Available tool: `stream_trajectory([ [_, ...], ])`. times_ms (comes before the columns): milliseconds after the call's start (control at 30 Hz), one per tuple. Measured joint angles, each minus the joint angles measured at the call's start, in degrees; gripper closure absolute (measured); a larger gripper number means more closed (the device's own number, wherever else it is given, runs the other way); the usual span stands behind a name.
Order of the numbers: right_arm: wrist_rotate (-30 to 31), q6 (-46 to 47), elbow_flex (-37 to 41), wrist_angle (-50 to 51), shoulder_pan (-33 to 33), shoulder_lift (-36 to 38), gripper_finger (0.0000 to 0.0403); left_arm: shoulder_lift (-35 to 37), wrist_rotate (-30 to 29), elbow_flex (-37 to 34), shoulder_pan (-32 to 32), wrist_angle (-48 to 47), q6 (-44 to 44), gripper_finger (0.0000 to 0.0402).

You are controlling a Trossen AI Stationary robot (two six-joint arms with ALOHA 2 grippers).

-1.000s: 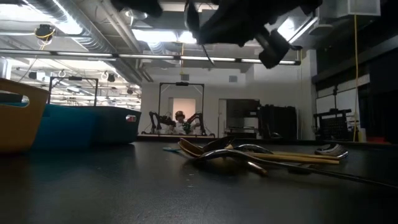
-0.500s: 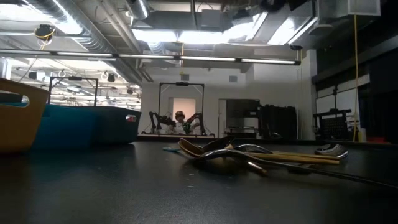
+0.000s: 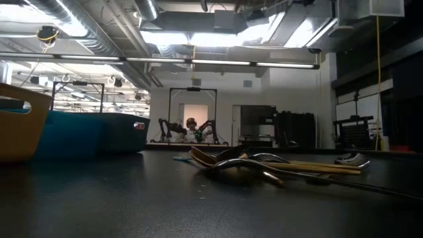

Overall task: Sort silverware by color (type)
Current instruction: Put the blue spoon into the black bin

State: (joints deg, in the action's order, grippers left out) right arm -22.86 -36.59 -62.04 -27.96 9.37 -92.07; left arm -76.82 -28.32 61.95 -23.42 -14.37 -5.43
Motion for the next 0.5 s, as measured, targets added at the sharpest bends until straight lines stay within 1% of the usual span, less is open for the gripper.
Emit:
stream_trajectory([
  [67,3.5,1.9,0.0,-1.4,0.0,0.0,0.0403,0.0,0.0,0.0,0.0,0.1,0.0,0.0337],
  [200,14.6,4.3,0.0,-2.5,0.0,0.0,0.0403,0.0,-1.0,0.0,0.0,0.4,-0.1,0.0337],
  [300,21.3,6.3,0.0,-2.4,0.0,0.0,0.0403,0.0,-5.0,0.0,0.0,0.4,-0.4,0.0337],
  [500,29.3,6.8,0.0,-2.5,0.0,0.0,0.0403,0.0,-14.4,0.0,0.0,1.6,-0.7,0.0337],
])
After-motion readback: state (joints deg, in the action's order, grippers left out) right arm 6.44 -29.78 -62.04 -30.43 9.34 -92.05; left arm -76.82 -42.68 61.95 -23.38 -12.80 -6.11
